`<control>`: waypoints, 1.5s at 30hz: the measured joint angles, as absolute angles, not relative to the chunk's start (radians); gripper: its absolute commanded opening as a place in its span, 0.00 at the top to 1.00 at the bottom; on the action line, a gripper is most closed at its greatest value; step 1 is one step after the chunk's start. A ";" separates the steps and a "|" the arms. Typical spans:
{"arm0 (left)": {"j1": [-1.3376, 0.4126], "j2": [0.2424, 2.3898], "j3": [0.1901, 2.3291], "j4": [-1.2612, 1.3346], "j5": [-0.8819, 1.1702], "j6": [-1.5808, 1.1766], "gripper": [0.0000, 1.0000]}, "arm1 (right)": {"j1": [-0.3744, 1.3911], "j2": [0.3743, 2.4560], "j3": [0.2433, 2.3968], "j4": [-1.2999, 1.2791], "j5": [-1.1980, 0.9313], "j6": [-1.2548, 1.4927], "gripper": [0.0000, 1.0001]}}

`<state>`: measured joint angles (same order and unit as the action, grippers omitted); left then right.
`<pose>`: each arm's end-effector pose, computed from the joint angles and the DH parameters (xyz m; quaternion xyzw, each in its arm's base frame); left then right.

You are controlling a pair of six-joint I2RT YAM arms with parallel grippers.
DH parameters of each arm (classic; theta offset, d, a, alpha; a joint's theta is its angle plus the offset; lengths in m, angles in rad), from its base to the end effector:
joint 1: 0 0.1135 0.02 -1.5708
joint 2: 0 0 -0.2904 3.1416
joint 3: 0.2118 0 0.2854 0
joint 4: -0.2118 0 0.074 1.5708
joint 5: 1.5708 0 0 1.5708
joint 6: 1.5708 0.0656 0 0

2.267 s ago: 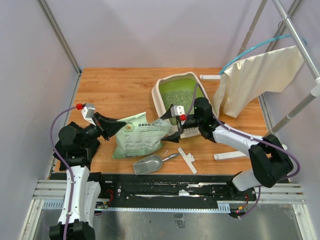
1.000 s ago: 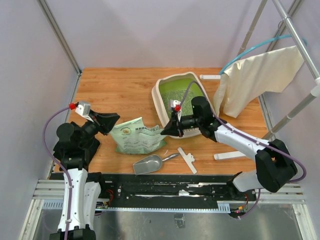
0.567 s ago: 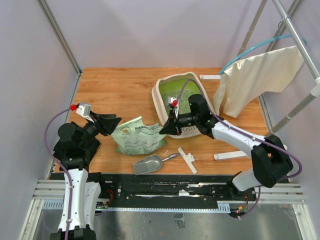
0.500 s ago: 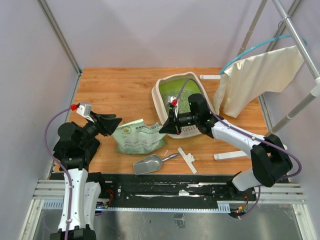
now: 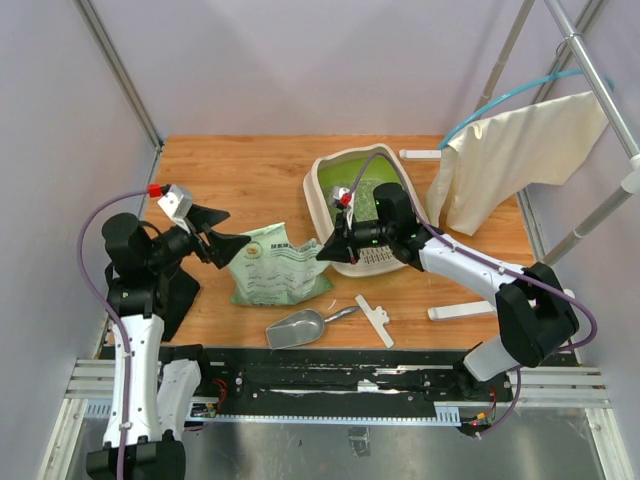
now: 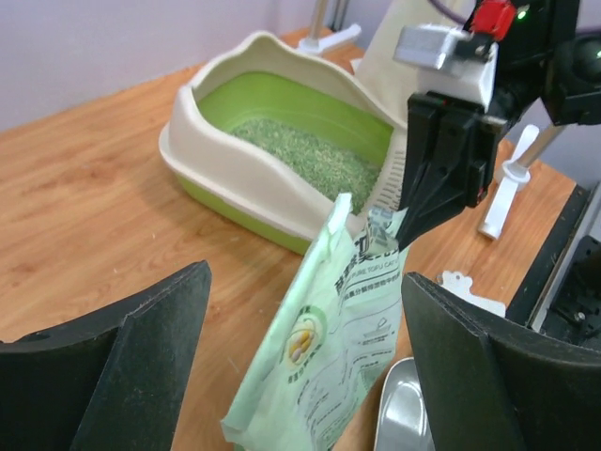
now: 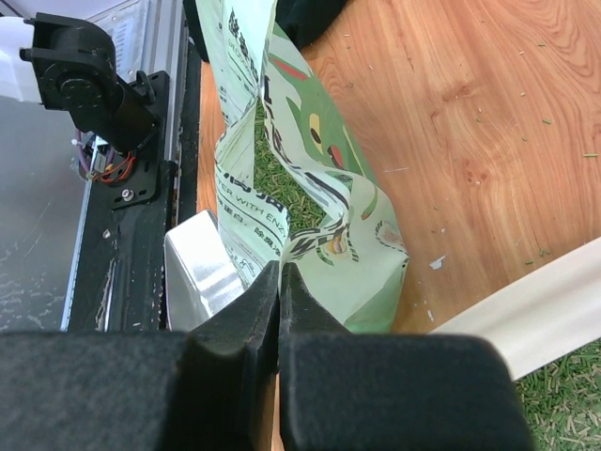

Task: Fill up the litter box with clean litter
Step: Close the cat litter bag at the center of the board.

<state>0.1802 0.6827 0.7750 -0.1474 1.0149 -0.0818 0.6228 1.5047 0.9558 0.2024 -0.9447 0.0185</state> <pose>0.1826 -0.0234 0.3762 0.2482 0.6730 -0.3230 0.6174 0.2743 0.2625 0.2707 -0.4665 0.6180 0.5147 0.3683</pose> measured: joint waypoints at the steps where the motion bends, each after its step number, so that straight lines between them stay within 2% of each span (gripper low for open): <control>1: 0.180 0.697 0.773 -0.160 1.019 -0.066 0.14 | 0.623 1.505 0.956 0.202 -0.945 0.019 0.99; 8: 0.093 0.805 0.767 -0.263 1.022 0.052 0.22 | 0.623 1.505 0.959 0.186 -0.945 0.013 0.99; 11: 0.039 0.845 0.786 -0.329 1.005 0.112 0.38 | 0.623 1.505 0.959 0.181 -0.946 0.006 0.98; 15: 0.033 0.867 0.804 -0.370 0.969 0.149 0.73 | 0.623 1.505 0.959 0.181 -0.947 0.002 0.89; 16: 0.032 0.865 0.804 -0.373 0.957 0.160 0.77 | 0.623 1.505 0.959 0.179 -0.948 0.001 0.85; 18: 0.031 0.854 0.804 -0.376 0.936 0.169 0.80 | 0.623 1.505 0.959 0.175 -0.951 -0.002 0.73; 21: 0.031 0.828 0.804 -0.375 0.924 0.176 0.87 | 0.623 1.502 0.959 0.165 -0.950 -0.011 0.46; 23: 0.031 0.809 0.804 -0.374 0.925 0.175 0.96 | 0.623 1.497 0.960 0.155 -0.950 -0.038 0.32; 24: 0.031 0.800 0.804 -0.376 0.926 0.175 0.99 | 0.623 1.494 0.960 0.152 -0.950 -0.053 0.21; 27: 0.030 0.789 0.803 -0.376 0.929 0.175 0.99 | 0.626 1.473 0.962 0.148 -0.950 -0.115 0.01; 33: 0.030 0.768 0.782 -0.344 0.955 0.156 0.99 | 0.674 1.460 0.979 0.161 -0.942 -0.292 0.01; 39: 0.030 0.760 0.776 -0.323 0.981 0.149 0.99 | 0.715 1.530 1.045 0.175 -0.889 -0.356 0.00; 41: 0.030 0.758 0.775 -0.318 0.980 0.149 0.99 | 0.724 1.551 1.065 0.175 -0.883 -0.370 0.10; 44: 0.030 0.749 0.772 -0.315 0.972 0.149 0.99 | 0.745 1.575 1.084 0.175 -0.867 -0.384 0.33; 45: 0.030 0.744 0.771 -0.315 0.966 0.146 0.99 | 0.752 1.578 1.084 0.175 -0.860 -0.382 0.38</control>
<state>0.0303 0.7444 0.7712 -0.3153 0.9657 0.1463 0.7525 1.5780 1.0840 0.1745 -0.8600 -0.3820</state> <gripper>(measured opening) 0.036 0.778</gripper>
